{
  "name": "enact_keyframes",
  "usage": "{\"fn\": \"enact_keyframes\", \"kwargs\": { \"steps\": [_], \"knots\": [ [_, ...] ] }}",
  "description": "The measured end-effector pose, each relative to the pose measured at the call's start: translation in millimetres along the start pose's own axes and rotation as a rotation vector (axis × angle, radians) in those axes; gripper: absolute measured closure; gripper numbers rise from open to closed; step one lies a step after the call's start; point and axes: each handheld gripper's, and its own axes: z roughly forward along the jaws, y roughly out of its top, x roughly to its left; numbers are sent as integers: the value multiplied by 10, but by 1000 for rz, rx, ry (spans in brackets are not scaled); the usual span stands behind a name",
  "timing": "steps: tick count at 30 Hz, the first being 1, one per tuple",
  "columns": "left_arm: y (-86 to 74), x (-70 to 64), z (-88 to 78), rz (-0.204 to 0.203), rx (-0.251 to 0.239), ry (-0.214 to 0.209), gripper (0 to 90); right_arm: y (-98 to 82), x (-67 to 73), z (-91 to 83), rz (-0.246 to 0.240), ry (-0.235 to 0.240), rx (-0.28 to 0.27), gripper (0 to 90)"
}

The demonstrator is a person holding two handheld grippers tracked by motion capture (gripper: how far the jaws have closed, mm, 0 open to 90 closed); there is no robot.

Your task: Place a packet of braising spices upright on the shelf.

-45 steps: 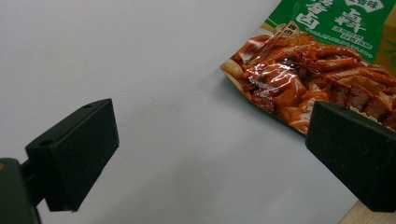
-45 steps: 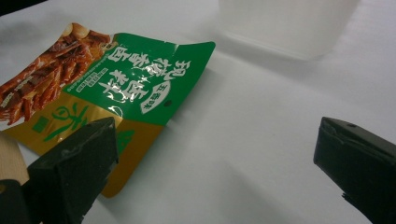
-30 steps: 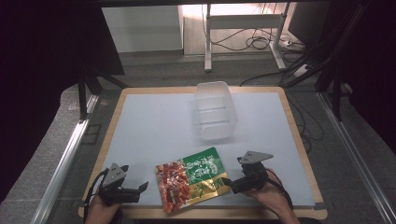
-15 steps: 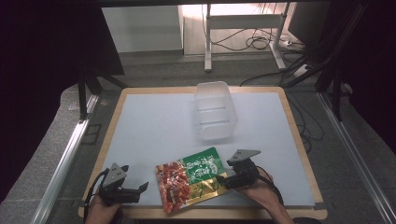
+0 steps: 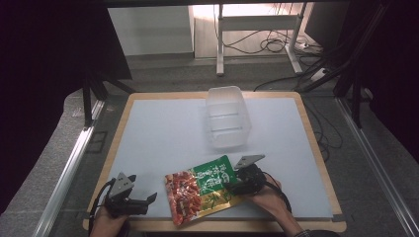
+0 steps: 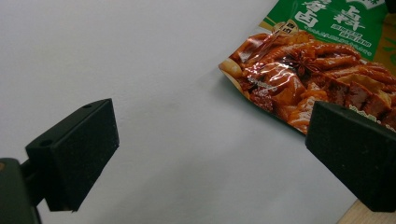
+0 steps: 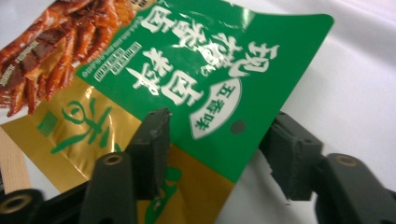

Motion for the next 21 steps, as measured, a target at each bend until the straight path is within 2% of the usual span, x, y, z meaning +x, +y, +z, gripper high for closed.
{"fn": "enact_keyframes", "kwargs": {
  "steps": [2, 6, 8, 10, 14, 16, 19, 21],
  "knots": [
    [0, 1, 0, -1, 0, 0, 26, 30, 20, -2, -19, 1, -7, 507],
    [1, 2, -1, 3, 3, 0, 26, 73, 34, 10, -30, -6, -24, 530],
    [0, 2, -1, 2, 3, 0, 26, 89, 34, 36, -38, -21, -8, 532],
    [0, 5, -2, 0, 2, -1, 26, 94, 37, 95, -50, -25, 10, 580],
    [0, 5, -2, 0, 2, -2, 26, 131, 84, 104, -73, -33, 4, 711],
    [-1, 5, -2, 0, 2, -2, 26, 141, 89, 97, -76, -36, 2, 736],
    [-1, 7, -3, -1, 1, -3, 26, 146, 74, 101, -69, -14, 8, 814],
    [-1, 7, -3, -1, 1, -3, 26, 148, 79, 97, -80, -5, 3, 859]
  ]
}}
